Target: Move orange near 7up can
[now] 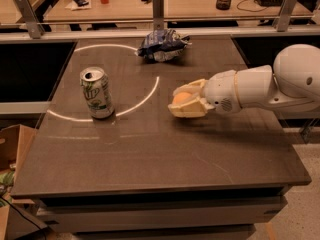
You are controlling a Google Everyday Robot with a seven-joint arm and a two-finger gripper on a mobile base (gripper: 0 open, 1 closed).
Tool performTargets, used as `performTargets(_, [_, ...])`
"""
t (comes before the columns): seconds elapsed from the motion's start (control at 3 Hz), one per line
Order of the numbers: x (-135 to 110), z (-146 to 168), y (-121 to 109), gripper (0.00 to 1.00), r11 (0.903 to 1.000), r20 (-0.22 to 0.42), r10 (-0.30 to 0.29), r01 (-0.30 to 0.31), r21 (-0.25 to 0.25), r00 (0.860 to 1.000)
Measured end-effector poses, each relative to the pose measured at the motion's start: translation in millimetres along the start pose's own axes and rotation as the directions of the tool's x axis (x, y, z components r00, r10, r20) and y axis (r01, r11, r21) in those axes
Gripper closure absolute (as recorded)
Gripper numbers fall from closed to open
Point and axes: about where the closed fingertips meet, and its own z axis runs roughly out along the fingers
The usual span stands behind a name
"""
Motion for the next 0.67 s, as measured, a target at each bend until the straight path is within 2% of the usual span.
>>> performTargets(0.33, [-24.2, 29.2, 9.9, 1.0, 0.9977, 0.031, -0.045, 0.046, -0.05, 0.999])
performTargets(0.67, [-35.6, 58.7, 20.2, 1.0, 0.9929, 0.041, -0.084, 0.087, -0.082, 0.996])
